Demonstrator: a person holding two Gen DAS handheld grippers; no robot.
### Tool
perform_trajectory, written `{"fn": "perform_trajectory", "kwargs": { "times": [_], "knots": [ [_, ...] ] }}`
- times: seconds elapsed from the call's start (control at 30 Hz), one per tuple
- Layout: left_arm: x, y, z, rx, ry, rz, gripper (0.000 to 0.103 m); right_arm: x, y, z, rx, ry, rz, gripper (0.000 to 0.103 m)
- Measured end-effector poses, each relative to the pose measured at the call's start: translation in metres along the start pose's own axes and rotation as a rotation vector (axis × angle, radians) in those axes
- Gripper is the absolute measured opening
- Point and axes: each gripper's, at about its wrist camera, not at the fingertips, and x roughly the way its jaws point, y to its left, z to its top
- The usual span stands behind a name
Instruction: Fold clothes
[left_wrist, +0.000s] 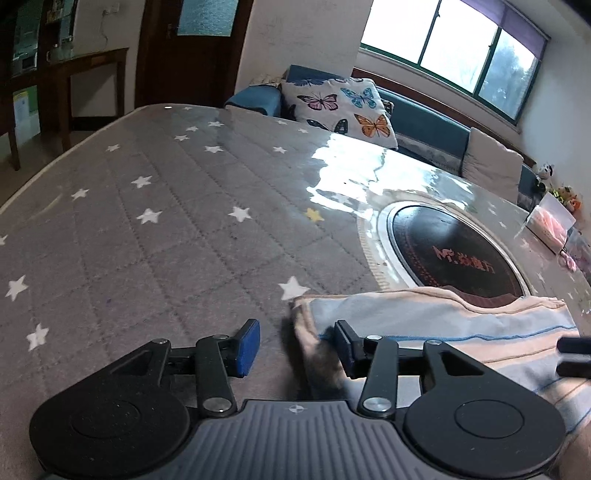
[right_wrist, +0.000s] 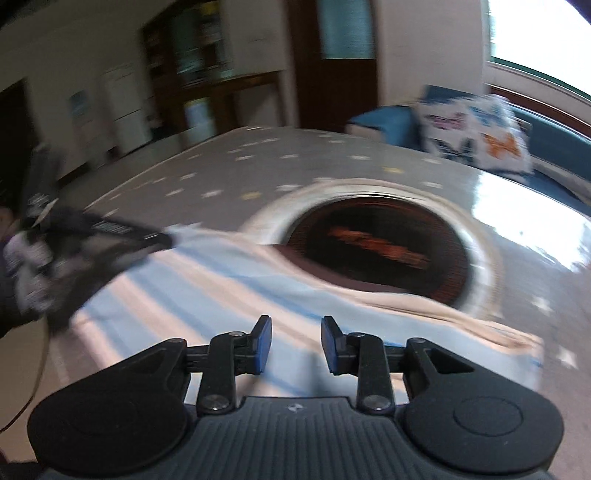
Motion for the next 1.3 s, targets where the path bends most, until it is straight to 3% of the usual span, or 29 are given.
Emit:
{"fn": "perform_trajectory", "kwargs": {
  "times": [0.27,0.43,0.63,0.83,0.93,1.07,1.17,1.23,1.3],
  "knots": [
    [-0.027,0.012,-0.017,-0.015,-0.015,-0.055,0.051,0.031,0.097,0.012,-0.217,0.044,0.158,0.031],
    [-0.033,0.006,-0.028,0.033,-0.014,-0.062,0.051,0.054,0.137,0.015,-0.301,0.035,0.159,0.031],
    [-0.031,0.007,-0.033,0.046,-0.013,-0.051,0.050,0.081,0.154,0.009,-0.330,0.080,0.149,0.031],
    [-0.038,0.019,-0.029,-0.014,-0.017,-0.046,0.051,0.059,0.161,0.012,-0.355,0.056,0.153,0.032],
    [-0.041,0.022,-0.030,-0.053,-0.011,-0.057,0.051,0.054,0.170,0.007,-0.372,0.063,0.179,0.041],
    [-0.045,0.021,-0.033,-0.094,0.001,-0.090,0.056,0.062,0.187,-0.004,-0.413,0.083,0.201,0.041],
    [-0.047,0.020,-0.034,-0.126,0.011,-0.114,0.058,0.068,0.193,-0.011,-0.442,0.091,0.170,0.038],
    [-0.048,0.020,-0.035,-0.154,0.018,-0.131,0.059,0.068,0.192,-0.011,-0.439,0.089,0.160,0.023],
    [-0.048,0.019,-0.035,-0.184,0.031,-0.147,0.060,0.065,0.186,-0.006,-0.401,0.086,0.171,0.014]
  ]
}}
